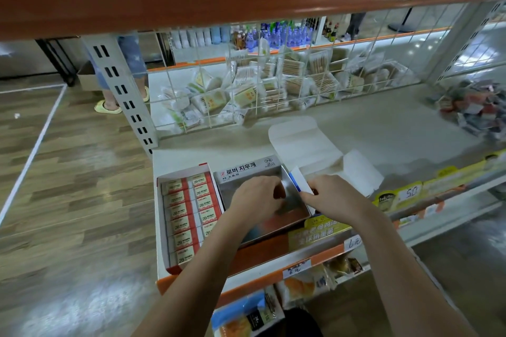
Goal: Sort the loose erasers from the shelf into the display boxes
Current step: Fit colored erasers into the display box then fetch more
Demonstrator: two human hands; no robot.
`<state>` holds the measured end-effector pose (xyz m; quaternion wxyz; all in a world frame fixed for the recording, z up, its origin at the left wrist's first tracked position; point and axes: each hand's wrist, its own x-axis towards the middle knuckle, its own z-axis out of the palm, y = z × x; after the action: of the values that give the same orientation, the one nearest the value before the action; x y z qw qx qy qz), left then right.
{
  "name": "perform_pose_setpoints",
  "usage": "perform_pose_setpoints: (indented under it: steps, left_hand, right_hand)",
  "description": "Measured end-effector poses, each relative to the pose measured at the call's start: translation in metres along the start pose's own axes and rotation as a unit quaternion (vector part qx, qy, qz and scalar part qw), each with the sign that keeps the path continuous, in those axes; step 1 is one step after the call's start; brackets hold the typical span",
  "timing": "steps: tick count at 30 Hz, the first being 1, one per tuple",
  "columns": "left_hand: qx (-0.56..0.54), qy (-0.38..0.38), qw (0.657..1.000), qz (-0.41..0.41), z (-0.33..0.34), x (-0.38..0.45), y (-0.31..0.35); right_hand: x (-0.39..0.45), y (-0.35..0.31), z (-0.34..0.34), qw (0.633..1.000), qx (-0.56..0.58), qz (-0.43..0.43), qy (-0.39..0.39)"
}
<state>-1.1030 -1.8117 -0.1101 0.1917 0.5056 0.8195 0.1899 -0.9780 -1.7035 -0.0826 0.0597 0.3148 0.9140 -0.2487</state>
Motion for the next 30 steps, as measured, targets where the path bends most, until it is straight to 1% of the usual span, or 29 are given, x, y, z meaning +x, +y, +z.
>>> perform_pose_setpoints:
  steps: [7,9,10,12,15,17,19,21,25,27,30]
  left_hand:
    - [0.023,-0.012,1.0,-0.013,0.002,0.0,0.003]
    - [0.036,-0.005,0.999,-0.024,-0.001,0.0,0.007]
    - [0.037,0.008,0.999,-0.03,-0.003,0.0,0.011]
    - [0.039,0.06,0.997,-0.031,-0.009,0.0,0.022]
    - [0.052,0.155,0.987,0.001,-0.018,0.003,0.052]
    - [0.058,0.192,0.979,0.026,-0.018,0.01,0.08]
    - [0.088,0.206,0.973,0.054,-0.008,0.024,0.112]
    - [0.115,0.209,0.968,0.082,0.01,0.042,0.148]
    - [0.13,0.188,0.966,0.122,0.056,0.083,0.226]
    - [0.137,0.182,0.964,0.135,0.078,0.101,0.262]
    - [0.135,0.177,0.963,0.154,0.108,0.124,0.311]
  right_hand:
    - [-0.001,0.004,0.001,1.0,0.025,-0.002,-0.013]
    - [-0.002,0.005,-0.004,0.999,0.038,-0.005,-0.017]
    - [-0.003,0.006,-0.008,0.999,0.043,-0.009,-0.012]
    - [-0.004,0.01,-0.019,0.999,0.043,-0.023,0.016]
    - [-0.005,0.03,-0.04,0.994,-0.007,-0.062,0.092]
    - [-0.007,0.052,-0.055,0.986,-0.03,-0.093,0.133]
    - [-0.013,0.08,-0.07,0.978,-0.038,-0.124,0.163]
    - [-0.019,0.113,-0.086,0.974,-0.044,-0.128,0.184]
    - [-0.037,0.194,-0.116,0.971,-0.084,-0.064,0.216]
    - [-0.05,0.237,-0.126,0.965,-0.109,-0.046,0.232]
    - [-0.073,0.301,-0.135,0.962,-0.104,0.0,0.254]
